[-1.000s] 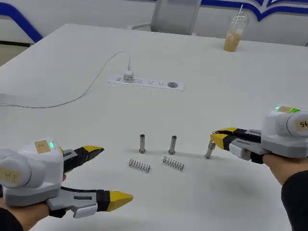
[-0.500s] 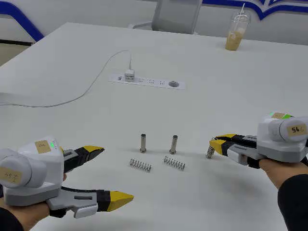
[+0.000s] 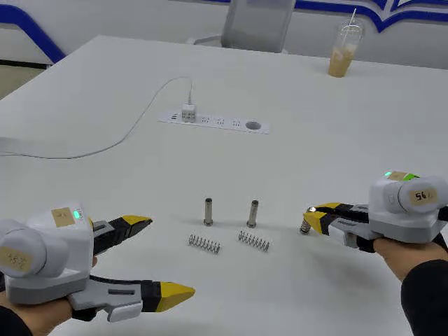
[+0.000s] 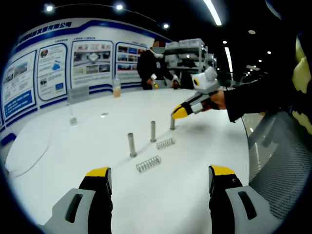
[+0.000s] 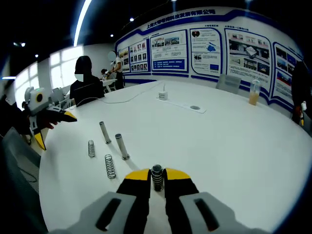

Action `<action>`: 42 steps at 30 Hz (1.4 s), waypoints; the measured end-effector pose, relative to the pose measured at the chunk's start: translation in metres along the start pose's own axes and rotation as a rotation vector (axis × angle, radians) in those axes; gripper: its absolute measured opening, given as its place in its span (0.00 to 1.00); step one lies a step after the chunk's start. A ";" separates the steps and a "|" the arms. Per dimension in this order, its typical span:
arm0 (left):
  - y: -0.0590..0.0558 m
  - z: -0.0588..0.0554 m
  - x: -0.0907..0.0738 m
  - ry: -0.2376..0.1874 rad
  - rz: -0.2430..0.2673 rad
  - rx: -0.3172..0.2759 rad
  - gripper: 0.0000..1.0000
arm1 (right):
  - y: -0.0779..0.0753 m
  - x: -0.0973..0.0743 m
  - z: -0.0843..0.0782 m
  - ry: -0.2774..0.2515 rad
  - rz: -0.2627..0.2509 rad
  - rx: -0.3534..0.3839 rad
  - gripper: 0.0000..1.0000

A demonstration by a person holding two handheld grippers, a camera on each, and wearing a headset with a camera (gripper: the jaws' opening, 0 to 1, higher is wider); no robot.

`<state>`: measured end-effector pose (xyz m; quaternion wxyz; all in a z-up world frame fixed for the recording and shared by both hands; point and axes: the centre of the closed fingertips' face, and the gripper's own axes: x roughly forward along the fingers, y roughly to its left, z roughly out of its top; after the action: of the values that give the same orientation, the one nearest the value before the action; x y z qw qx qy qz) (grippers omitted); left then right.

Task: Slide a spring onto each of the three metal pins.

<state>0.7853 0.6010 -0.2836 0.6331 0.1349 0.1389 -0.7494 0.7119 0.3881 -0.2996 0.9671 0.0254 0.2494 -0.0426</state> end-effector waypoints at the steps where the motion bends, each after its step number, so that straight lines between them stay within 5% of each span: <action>1: 0.000 0.000 0.000 0.000 0.000 0.000 0.83 | 0.000 0.000 0.000 0.001 -0.001 0.000 0.12; 24: 0.000 0.001 -0.001 -0.009 0.004 -0.001 0.83 | 0.008 -0.014 -0.012 0.049 0.014 -0.006 0.18; 42: 0.001 0.002 -0.001 -0.013 0.004 0.000 0.83 | 0.040 -0.009 -0.023 0.090 0.093 -0.022 0.18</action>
<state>0.7865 0.6010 -0.2818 0.6355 0.1305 0.1346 -0.7490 0.6969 0.4300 -0.3147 0.9562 0.0281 0.2914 0.0065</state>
